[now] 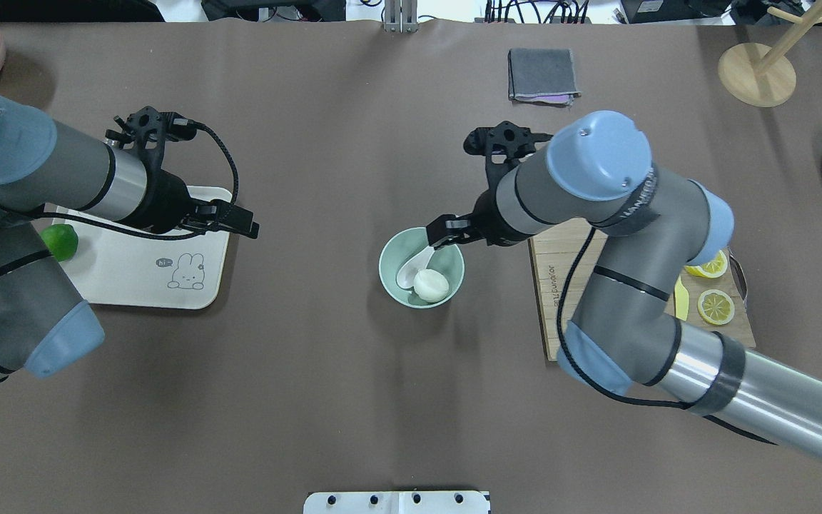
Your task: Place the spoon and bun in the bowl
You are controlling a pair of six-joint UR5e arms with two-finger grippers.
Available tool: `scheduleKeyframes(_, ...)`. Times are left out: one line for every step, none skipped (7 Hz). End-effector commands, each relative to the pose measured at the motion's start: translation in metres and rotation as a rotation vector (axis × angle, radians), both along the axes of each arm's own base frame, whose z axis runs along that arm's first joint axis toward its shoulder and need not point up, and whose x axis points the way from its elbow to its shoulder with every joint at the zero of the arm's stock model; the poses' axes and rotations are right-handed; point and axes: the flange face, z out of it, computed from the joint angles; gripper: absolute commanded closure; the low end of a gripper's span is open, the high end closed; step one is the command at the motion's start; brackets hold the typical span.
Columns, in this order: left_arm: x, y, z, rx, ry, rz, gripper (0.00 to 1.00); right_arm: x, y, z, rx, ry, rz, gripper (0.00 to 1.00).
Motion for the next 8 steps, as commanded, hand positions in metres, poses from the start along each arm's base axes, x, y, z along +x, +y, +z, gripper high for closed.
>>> scheduleKeyframes(-0.058,-0.018,0.052,0.034,-0.082,-0.024,0.02,0.084,-0.016,0.071,-0.016,0.078,0.028,0.00)
scheduleKeyframes(-0.099,-0.032,0.079,0.077,-0.101,0.022,0.02,0.132,-0.033,0.119,0.049,0.153,-0.001,0.00)
scheduleKeyframes(-0.144,-0.039,0.107,0.101,-0.116,0.047,0.02,0.184,-0.049,0.159,0.061,0.183,-0.029,0.00)
scheduleKeyframes(-0.185,-0.042,0.131,0.124,-0.145,0.071,0.02,0.241,-0.065,0.187,0.071,0.179,-0.050,0.00)
scheduleKeyframes(-0.217,-0.050,0.141,0.115,-0.166,0.088,0.02,0.287,-0.083,0.209,0.073,0.171,-0.046,0.00)
scheduleKeyframes(-0.257,-0.038,0.174,0.090,-0.178,0.109,0.02,0.327,-0.095,0.232,0.054,0.170,-0.018,0.00)
scheduleKeyframes(-0.275,-0.019,0.225,0.037,-0.215,0.118,0.02,0.343,-0.096,0.252,0.063,0.195,-0.020,0.00)
scheduleKeyframes(-0.310,-0.016,0.244,0.030,-0.233,0.073,0.02,0.368,-0.097,0.269,0.052,0.211,0.004,0.00)
